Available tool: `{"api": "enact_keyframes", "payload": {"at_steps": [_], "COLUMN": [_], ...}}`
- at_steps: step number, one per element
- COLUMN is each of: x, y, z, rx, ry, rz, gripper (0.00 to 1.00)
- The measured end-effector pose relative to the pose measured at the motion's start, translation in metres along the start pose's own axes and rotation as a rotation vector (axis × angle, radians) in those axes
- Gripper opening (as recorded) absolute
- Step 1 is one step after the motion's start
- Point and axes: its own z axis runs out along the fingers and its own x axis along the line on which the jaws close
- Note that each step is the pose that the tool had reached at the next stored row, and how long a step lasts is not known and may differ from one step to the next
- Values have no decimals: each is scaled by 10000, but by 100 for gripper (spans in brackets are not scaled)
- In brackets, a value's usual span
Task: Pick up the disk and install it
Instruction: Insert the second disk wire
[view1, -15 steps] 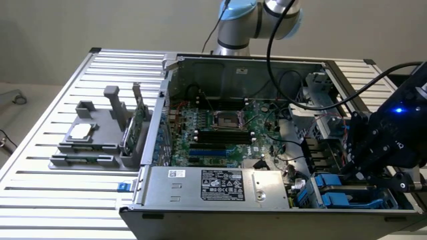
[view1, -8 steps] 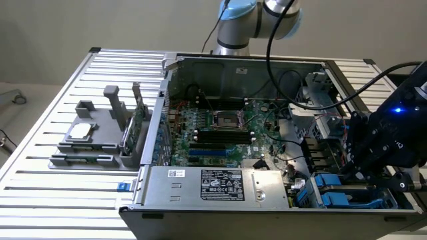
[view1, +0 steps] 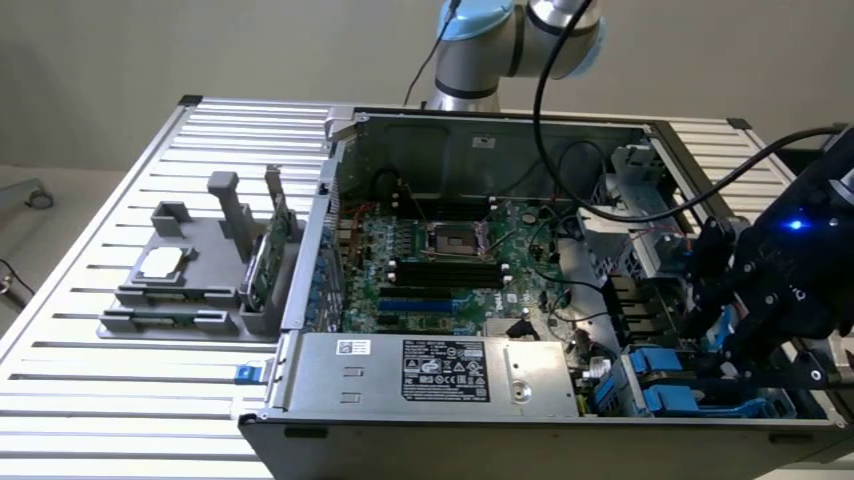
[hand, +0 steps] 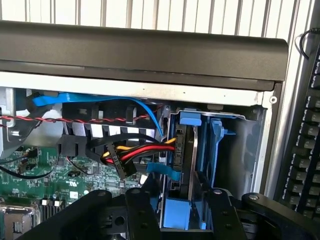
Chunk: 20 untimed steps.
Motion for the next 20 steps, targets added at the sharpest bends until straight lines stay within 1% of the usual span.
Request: {"api": "enact_keyframes", "payload": {"at_steps": [5, 11, 17, 18, 19, 20], "x": [7, 15, 22, 24, 27, 29], "y": [-4, -27, -43, -44, -45, -45], "z": [-39, -143, -238, -248, -258, -265], "rx": [1, 1, 3, 4, 4, 4], "ry": [-8, -14, -41, -48, -55, -58], "rz": [0, 1, 2, 2, 2, 3], "gripper": [43, 43, 43, 40, 34, 34]}}
